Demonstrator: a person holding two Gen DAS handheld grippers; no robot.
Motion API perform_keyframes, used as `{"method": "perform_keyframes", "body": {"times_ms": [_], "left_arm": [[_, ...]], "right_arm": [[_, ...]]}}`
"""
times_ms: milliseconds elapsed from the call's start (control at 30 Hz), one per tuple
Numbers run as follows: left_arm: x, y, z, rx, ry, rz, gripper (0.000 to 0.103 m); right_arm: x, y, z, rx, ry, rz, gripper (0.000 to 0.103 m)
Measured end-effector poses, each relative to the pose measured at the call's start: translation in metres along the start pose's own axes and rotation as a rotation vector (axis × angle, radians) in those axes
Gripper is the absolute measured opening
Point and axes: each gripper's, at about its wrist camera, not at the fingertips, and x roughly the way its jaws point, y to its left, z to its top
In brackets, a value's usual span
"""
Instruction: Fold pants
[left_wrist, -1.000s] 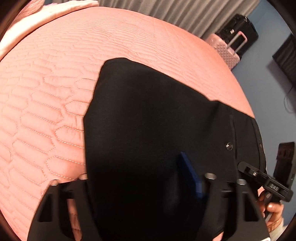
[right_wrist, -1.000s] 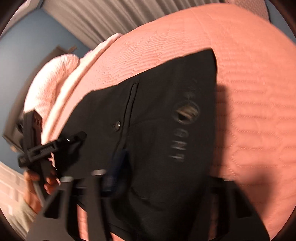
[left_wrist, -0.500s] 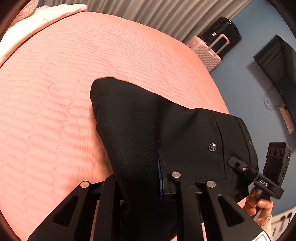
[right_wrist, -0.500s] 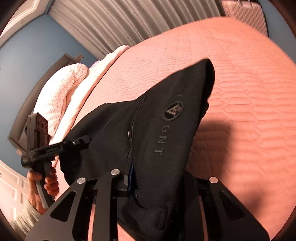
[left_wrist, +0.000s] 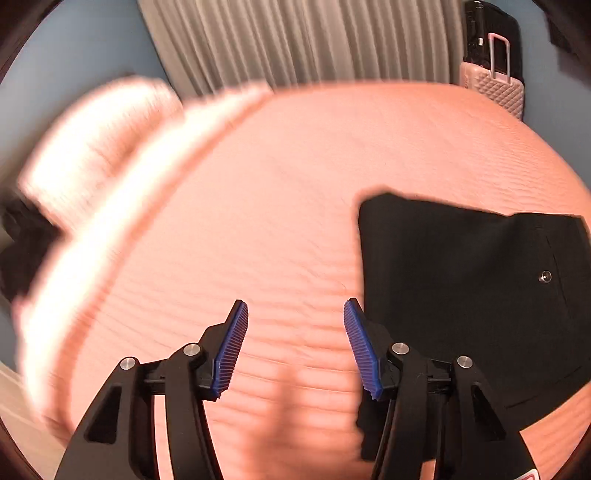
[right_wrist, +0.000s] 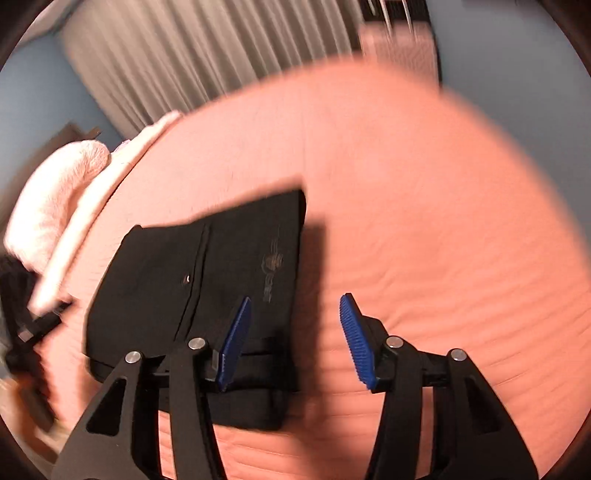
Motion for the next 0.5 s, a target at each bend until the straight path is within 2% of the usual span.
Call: {"method": "perform_keyframes", "body": {"times_ms": [33, 100, 133, 167, 200, 233, 300, 333, 367, 400, 433, 467, 500], "left_arm": [[-0.01, 0.001, 0.001, -0.011, -0.009, -0.043, 0.058], [-0.019, -0.014, 0.013, -0.067, -0.003, -0.219, 0.07], [-0.017, -0.028, 0.018, -0.104, 0.018, -0.346, 0.075], [-0.012, -0.037, 0.019, -0.114, 0.036, -0.4, 0.078], [0.0, -0.06, 0.021, -0.086, 0.06, -0.41, 0.078], [0.009, -0.073, 0.021, -0.037, 0.073, -0.384, 0.079], [0.04, -0.1, 0.013, 0.079, 0.102, -0.229, 0.079], [0.052, -0.1, 0.007, 0.111, 0.125, -0.177, 0.079], [0.065, -0.093, -0.002, 0.142, 0.156, -0.139, 0.082], [0.066, -0.079, -0.01, 0.132, 0.157, -0.166, 0.081], [0.061, -0.059, -0.008, 0.099, 0.145, -0.17, 0.08], [0.056, -0.044, -0.004, 0.097, 0.12, -0.132, 0.078], [0.049, -0.031, 0.01, 0.107, 0.077, -0.112, 0.076]], "right_arm": [[-0.005, 0.013, 0.003, -0.019, -0.003, 0.052, 0.043], [0.001, 0.041, 0.012, -0.057, 0.014, 0.142, 0.038], [0.011, 0.057, 0.017, -0.088, 0.014, 0.17, 0.033], [0.022, 0.066, 0.022, -0.111, 0.017, 0.187, 0.032], [0.043, 0.079, 0.03, -0.144, 0.05, 0.207, 0.032], [0.056, 0.084, 0.036, -0.164, 0.05, 0.191, 0.026], [0.088, 0.087, 0.043, -0.217, 0.109, 0.148, 0.025], [0.109, 0.073, 0.044, -0.23, 0.16, 0.042, 0.025], [0.122, 0.055, 0.043, -0.222, 0.195, -0.022, 0.024], [0.123, 0.026, 0.043, -0.182, 0.215, -0.045, 0.0], [0.116, 0.011, 0.043, -0.149, 0.209, -0.053, 0.0], [0.105, -0.002, 0.046, -0.106, 0.199, -0.064, 0.0], [0.094, -0.004, 0.05, -0.107, 0.167, -0.117, 0.004]]}}
